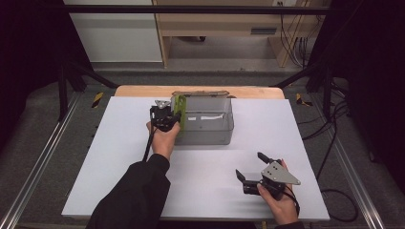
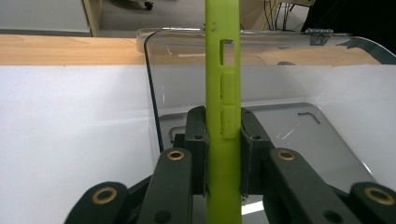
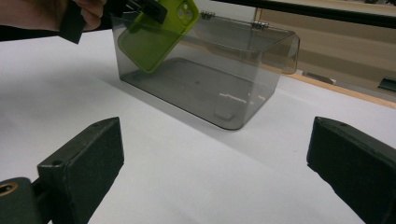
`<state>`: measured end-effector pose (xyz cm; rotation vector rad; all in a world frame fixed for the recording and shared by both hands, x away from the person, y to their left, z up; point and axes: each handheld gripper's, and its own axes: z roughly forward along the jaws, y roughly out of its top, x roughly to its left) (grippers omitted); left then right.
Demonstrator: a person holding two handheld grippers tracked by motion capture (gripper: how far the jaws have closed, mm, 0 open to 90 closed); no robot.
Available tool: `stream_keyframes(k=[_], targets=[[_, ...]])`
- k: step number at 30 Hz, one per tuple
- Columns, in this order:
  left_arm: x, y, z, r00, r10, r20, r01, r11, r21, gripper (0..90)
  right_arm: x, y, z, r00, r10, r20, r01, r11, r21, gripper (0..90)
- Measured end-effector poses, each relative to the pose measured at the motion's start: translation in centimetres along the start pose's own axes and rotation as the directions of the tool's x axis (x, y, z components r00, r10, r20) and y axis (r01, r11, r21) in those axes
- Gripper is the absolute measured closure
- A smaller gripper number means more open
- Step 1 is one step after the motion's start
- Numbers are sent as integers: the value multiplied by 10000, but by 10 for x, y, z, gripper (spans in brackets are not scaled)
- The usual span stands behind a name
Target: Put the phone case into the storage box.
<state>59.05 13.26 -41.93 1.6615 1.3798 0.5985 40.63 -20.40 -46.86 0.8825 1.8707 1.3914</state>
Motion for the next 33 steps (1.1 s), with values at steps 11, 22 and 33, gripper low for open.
stream_keyframes(k=[11,22,33], targets=[[0,2,0,10000,-32,52,30,9996,282,771,-1,0,0,10000,40,11,-40,10000,4,40],[-1,2,0,10000,4,-84,-1,9993,384,770,0,0,0,10000,17,-43,-17,10000,21,40],[0,3,1,9998,-91,-175,100,9988,479,765,1,0,1,10000,32,-50,-31,10000,65,39]])
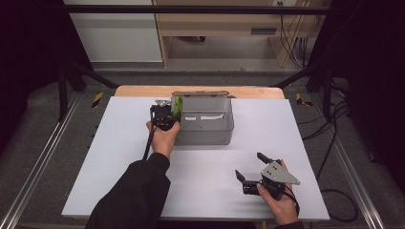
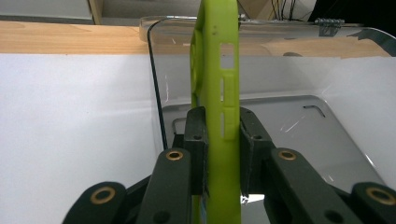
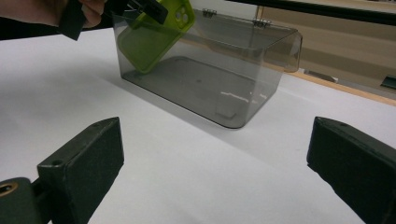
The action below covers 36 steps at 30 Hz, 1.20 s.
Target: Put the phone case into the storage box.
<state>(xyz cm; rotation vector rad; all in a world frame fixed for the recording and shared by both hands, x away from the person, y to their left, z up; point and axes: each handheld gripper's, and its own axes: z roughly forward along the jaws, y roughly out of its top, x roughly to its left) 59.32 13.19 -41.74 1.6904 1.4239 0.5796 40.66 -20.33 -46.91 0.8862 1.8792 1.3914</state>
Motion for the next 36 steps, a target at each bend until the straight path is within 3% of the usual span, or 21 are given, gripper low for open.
stream_keyframes(k=[15,24,27,30,36], targets=[[-4,2,4,9983,398,-421,-395,9992,79,740,0,0,0,10000,8,-32,-8,10000,7,39],[-3,2,3,9998,189,-52,-190,9997,-168,720,0,0,0,10000,8,-34,-8,10000,6,39],[-4,2,3,9989,460,-126,-463,9986,-241,720,0,0,0,10000,-11,-39,11,10000,-2,39],[-5,2,4,9987,456,-229,-460,9988,-169,724,0,0,0,10000,5,-42,-5,10000,-6,39],[-4,5,-1,9983,580,1,-579,9960,-677,732,0,0,0,10000,17,-23,-17,10000,-11,39]])
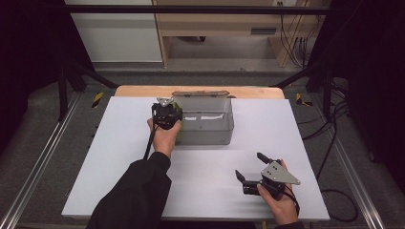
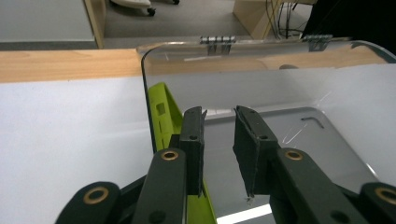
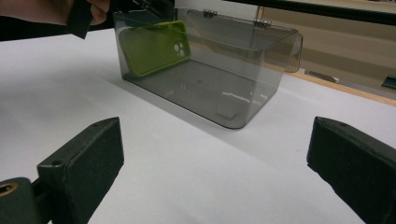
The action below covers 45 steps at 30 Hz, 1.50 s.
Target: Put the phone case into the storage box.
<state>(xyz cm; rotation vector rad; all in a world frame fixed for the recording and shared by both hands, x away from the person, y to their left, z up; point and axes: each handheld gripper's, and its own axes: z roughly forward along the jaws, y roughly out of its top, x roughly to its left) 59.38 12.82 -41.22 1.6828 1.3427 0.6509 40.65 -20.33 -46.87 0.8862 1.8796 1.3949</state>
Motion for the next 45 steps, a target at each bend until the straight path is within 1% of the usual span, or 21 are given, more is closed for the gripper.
stream_keyframes(k=[4,5,9,12,13,15,16,18,21,33,38,45], targets=[[-1,1,-2,9998,105,166,-101,9997,-203,732,1,0,0,10000,-28,-40,28,10000,16,39],[-2,1,-2,9995,139,287,-131,9996,-269,731,1,0,0,10000,-31,-39,31,10000,13,39],[-5,1,-3,9983,289,503,-266,9986,-463,733,1,0,0,10000,-35,-33,35,10000,16,39],[-7,1,-3,9975,379,597,-345,9978,-570,731,1,0,0,10000,-40,-37,40,10000,19,39],[-7,1,-3,9974,430,578,-394,9973,-617,731,1,0,0,10000,-43,-45,43,10000,26,39],[-9,1,-3,9961,715,516,-676,9950,-733,729,1,0,0,10000,-55,-41,55,10000,24,39],[-9,1,-4,9952,800,566,-758,9945,-726,723,1,0,0,10000,-58,-41,58,10000,27,38],[-10,1,-4,9946,832,618,-787,9943,-716,714,1,0,0,10000,-64,-39,64,10000,26,39],[-12,1,-4,9940,788,755,-725,9939,-829,693,1,0,0,10000,-73,-31,73,10000,27,39],[-12,1,-3,9925,779,941,-686,9928,-983,613,1,0,0,10000,-82,-57,82,10000,41,37],[-13,1,-4,9919,949,846,-857,9906,-1065,585,1,0,0,9999,-96,-61,96,9999,43,37],[-14,1,-3,9919,931,868,-827,9897,-1170,552,1,0,0,9999,-102,-56,102,9999,36,35]])
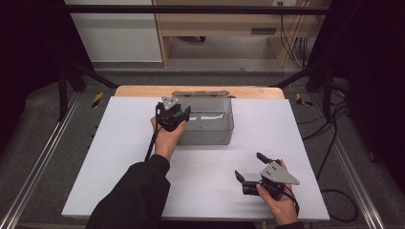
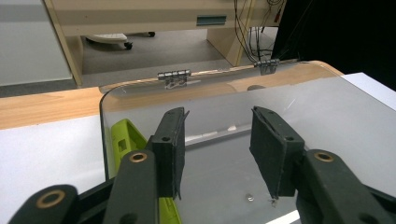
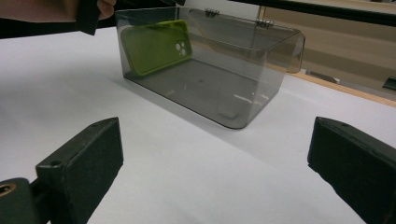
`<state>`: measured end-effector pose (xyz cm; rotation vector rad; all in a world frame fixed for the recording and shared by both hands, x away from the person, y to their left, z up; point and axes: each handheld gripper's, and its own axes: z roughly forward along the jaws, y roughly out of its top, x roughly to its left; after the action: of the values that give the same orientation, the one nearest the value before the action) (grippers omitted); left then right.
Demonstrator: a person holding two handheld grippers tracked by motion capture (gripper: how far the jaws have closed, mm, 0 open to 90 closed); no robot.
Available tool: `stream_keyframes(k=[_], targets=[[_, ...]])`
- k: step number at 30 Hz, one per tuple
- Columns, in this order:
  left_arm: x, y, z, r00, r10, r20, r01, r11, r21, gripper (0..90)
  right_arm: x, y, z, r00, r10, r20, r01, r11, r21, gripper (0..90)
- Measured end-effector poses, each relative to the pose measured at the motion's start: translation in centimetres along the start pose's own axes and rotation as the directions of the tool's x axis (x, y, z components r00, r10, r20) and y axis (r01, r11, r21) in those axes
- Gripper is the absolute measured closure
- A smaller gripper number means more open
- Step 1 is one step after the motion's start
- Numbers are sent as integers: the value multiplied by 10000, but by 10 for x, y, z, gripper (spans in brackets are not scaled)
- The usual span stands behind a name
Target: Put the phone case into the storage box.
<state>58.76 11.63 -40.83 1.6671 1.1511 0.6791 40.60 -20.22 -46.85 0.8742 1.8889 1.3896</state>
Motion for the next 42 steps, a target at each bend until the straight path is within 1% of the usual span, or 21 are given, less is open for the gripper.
stream_keyframes(k=[5,9,12,16,20,21,22,24,25,28,30,31,34,39,41,42], targets=[[0,1,-1,10000,82,-39,-83,9999,-137,517,0,0,0,10000,-2,2,2,10000,-1,35],[0,1,-1,10000,83,6,-83,9996,-267,492,0,0,0,10000,-19,0,19,10000,-3,35],[0,1,-2,9999,119,100,-116,9994,-332,475,0,0,0,10000,-28,2,28,10000,2,35],[-1,1,-2,9996,49,276,-41,9995,-299,465,0,0,0,10000,-45,-10,45,10000,-10,35],[-4,2,-4,9992,213,339,-198,9988,-448,428,0,0,0,10000,-26,-8,26,10000,-16,35],[-4,2,-5,9991,210,373,-192,9988,-459,419,0,0,0,10000,-34,-34,34,10000,-32,34],[-4,3,-5,9989,127,457,-105,9988,-483,410,0,0,1,10000,-38,-52,38,10000,-40,34],[-5,3,-6,9985,64,552,-34,9985,-543,375,1,0,1,9999,-72,-87,72,10000,-61,34],[-5,4,-6,9984,96,562,-61,9980,-633,359,1,0,1,9999,-93,-86,92,9999,-54,33],[-5,4,-6,9986,-198,497,229,9978,-622,248,2,0,1,9999,-112,-84,112,9999,0,34],[-3,4,-7,9974,-453,566,490,9967,-648,206,2,0,1,9999,-111,-64,111,9999,-2,34],[-2,4,-7,9971,-476,587,514,9965,-658,190,2,0,1,9999,-113,-52,113,9999,7,34],[-2,5,-7,9970,-445,634,488,9965,-680,132,2,0,1,9999,-107,-59,107,9999,15,33],[-4,6,-9,9929,-474,1094,573,9943,-895,69,2,1,1,9999,-120,-41,120,9999,-11,34],[-6,6,-10,9905,-301,1341,438,9940,-1000,51,2,1,1,9999,-127,-43,127,9999,-7,34],[-7,6,-11,9901,-238,1384,386,9937,-1049,41,2,1,1,9999,-117,-36,117,9999,4,34]])
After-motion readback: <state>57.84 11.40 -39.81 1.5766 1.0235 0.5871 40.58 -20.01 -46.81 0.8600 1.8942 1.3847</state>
